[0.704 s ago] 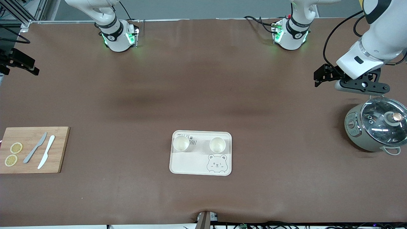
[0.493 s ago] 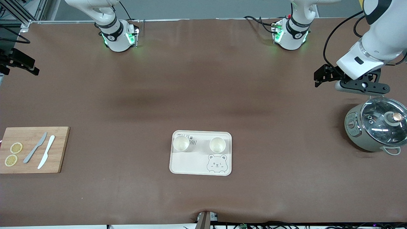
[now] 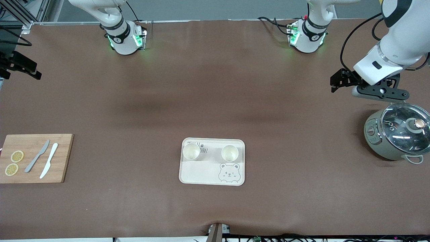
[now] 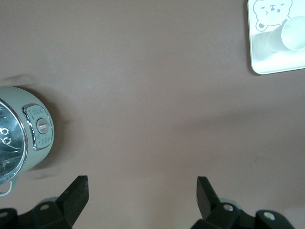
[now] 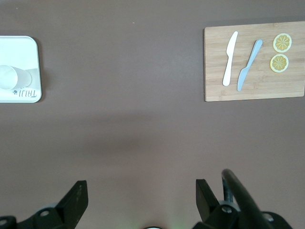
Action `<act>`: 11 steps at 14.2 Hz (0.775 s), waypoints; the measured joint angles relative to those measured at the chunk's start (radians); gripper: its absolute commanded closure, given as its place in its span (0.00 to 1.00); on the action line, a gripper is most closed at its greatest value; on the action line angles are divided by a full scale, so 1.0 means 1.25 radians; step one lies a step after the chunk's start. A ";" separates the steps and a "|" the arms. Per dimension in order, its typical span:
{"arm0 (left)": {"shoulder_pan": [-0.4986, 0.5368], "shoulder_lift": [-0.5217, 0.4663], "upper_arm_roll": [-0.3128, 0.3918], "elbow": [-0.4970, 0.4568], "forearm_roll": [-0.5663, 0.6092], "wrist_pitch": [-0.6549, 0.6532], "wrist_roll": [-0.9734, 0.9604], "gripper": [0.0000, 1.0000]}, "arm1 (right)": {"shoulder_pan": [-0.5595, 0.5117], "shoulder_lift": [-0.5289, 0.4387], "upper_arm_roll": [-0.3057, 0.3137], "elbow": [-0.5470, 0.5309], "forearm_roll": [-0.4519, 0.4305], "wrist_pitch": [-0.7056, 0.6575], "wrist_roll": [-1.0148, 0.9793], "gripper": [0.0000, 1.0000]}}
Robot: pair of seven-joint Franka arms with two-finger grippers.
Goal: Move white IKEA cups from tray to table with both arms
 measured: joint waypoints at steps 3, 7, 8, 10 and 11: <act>-0.006 0.023 -0.001 0.011 0.000 0.017 -0.001 0.00 | 0.000 0.002 -0.001 0.000 0.000 0.000 0.000 0.00; -0.080 0.135 -0.003 0.102 0.035 0.027 -0.096 0.00 | 0.000 0.003 -0.002 0.000 0.000 0.000 0.000 0.00; -0.106 0.171 -0.004 0.130 0.047 0.029 -0.129 0.00 | 0.000 0.004 -0.002 0.000 0.000 0.000 0.000 0.00; -0.154 0.246 -0.005 0.185 0.063 0.031 -0.173 0.00 | -0.001 0.008 -0.003 0.000 0.000 0.000 0.000 0.00; -0.172 0.285 -0.006 0.216 0.068 0.032 -0.188 0.00 | -0.001 0.011 -0.003 -0.001 0.000 0.000 0.000 0.00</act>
